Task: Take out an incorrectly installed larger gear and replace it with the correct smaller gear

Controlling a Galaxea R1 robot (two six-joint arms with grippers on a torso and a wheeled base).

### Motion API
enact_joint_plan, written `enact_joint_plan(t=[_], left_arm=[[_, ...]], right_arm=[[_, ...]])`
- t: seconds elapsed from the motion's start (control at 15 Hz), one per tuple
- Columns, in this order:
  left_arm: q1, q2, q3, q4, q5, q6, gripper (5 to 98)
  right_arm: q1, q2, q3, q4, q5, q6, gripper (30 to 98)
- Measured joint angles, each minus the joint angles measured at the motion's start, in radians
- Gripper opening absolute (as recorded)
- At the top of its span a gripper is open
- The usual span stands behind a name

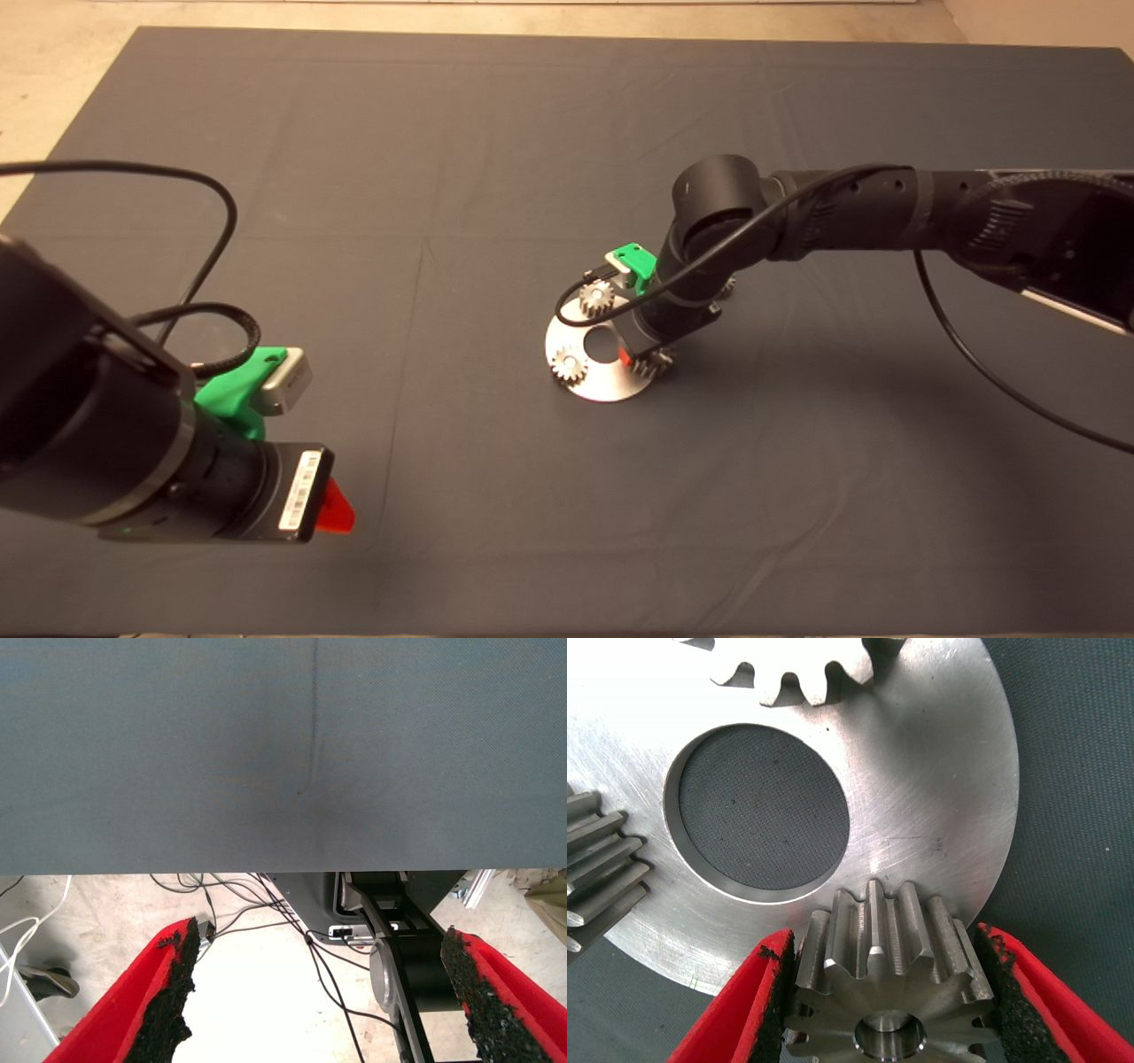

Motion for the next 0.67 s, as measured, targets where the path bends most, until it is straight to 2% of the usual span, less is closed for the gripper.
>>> enact_joint_plan(t=[0.67], left_arm=[[0.0,0.0,0.0,0.0,0.0,0.0,69.0]], right_arm=[[0.0,0.006,-0.006,0.001,-0.003,0.0,48.5]])
